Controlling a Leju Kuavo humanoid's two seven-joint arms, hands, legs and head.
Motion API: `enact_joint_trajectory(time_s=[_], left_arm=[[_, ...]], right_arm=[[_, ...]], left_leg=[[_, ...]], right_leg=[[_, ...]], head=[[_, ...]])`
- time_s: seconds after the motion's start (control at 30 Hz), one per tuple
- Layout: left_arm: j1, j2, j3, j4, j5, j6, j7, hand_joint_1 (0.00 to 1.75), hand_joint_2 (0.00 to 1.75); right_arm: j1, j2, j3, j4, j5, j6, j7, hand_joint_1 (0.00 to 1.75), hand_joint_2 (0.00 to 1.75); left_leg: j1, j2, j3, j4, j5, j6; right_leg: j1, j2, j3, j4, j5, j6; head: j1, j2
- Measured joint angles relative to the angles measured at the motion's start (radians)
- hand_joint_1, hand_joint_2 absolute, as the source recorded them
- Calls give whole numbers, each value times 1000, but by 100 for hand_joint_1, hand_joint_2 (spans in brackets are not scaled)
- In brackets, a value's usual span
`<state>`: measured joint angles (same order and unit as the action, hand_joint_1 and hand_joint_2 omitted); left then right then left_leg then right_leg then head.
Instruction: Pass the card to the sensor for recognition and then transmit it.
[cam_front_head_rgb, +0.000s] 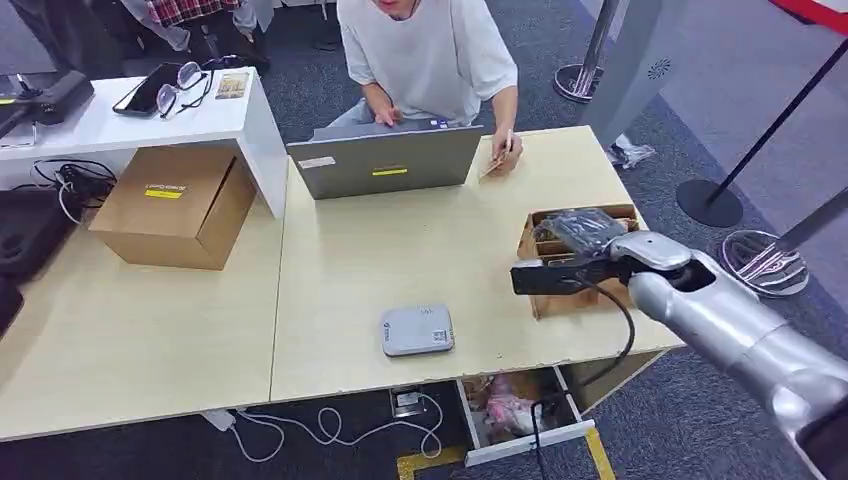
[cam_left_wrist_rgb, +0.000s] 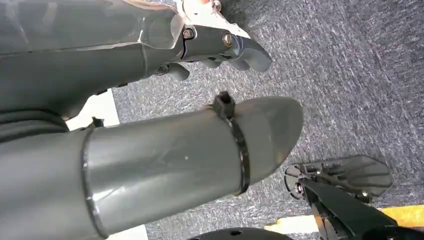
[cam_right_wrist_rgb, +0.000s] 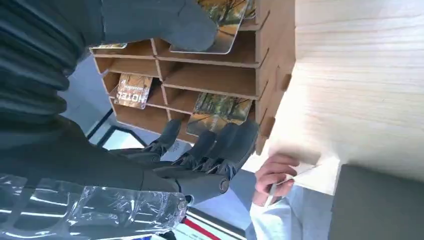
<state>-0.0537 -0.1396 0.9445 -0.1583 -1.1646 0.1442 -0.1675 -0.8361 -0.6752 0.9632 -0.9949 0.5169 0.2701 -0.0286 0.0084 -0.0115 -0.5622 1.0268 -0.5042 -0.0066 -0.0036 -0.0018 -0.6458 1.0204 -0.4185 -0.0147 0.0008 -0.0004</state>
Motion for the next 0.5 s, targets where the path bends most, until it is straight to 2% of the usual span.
enact_joint_trajectory(time_s=[0.1, 0.27, 0.5], left_arm=[[0, 0, 2, 0, 6, -2, 0, 0, 0], [1, 14, 3, 0, 0, -64, 1, 0, 0], [1, 25, 4, 0, 0, -73, 1, 0, 0]], right_arm=[[0, -1, -3, 0, -1, 0, -2, 72, 175], [-11, 3, -3, 3, 3, 11, -6, 72, 175], [-13, 7, -3, 10, 3, 10, -6, 72, 175]], left_leg=[[0, 0, 0, 0, 0, 0], [0, 0, 0, 0, 0, 0], [0, 0, 0, 0, 0, 0]], right_leg=[[0, 0, 0, 0, 0, 0], [0, 0, 0, 0, 0, 0], [0, 0, 0, 0, 0, 0]], head=[[0, 0], [0, 0], [0, 0]])
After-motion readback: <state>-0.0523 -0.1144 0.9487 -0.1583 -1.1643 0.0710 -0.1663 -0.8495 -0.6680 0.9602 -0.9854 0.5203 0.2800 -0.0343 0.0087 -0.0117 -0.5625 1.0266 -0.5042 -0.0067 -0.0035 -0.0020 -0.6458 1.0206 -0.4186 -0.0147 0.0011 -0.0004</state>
